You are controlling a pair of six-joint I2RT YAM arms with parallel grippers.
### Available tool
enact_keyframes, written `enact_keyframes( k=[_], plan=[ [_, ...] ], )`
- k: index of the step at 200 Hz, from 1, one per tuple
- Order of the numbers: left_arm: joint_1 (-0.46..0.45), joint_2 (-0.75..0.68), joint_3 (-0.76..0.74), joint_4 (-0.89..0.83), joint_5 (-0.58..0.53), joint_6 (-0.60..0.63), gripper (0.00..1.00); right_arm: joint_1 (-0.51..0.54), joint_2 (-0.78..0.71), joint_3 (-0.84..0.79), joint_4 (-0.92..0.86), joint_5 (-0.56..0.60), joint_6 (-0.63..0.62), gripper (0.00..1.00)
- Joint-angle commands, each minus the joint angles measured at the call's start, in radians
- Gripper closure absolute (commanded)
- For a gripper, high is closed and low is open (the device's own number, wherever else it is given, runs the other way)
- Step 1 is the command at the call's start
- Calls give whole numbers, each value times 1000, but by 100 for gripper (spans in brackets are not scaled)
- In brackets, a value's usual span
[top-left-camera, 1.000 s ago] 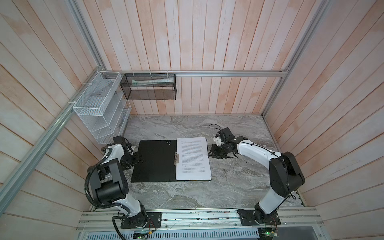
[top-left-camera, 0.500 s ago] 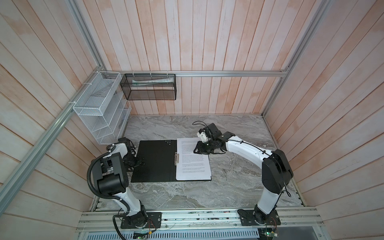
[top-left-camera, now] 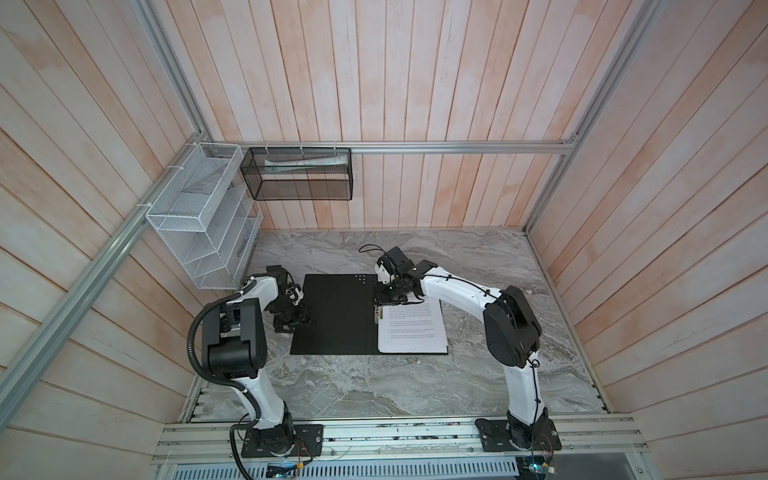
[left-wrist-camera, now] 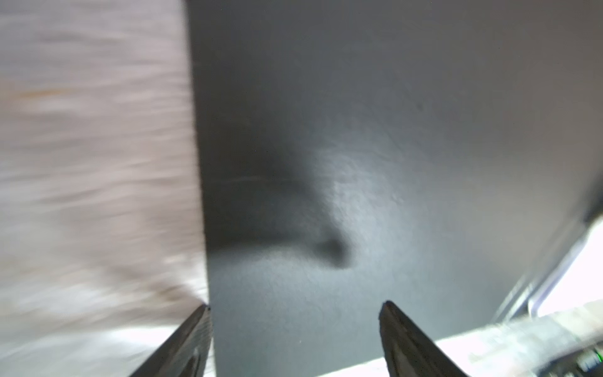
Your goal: Put the files into the folder
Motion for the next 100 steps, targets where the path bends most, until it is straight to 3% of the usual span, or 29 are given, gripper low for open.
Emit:
enact_keyframes(
  k=[1,66,100],
  plan=[
    [-61,64,-14,9,150,3,17,-80,-102,-77,29,32,44,70],
    [-56,-7,40,-24,167,40,17,-430,-415,-441,57,-69,55,69],
    [-56,51,66,-38,205,32,18,-611,-455,-558,66,-181,21,69]
  ],
)
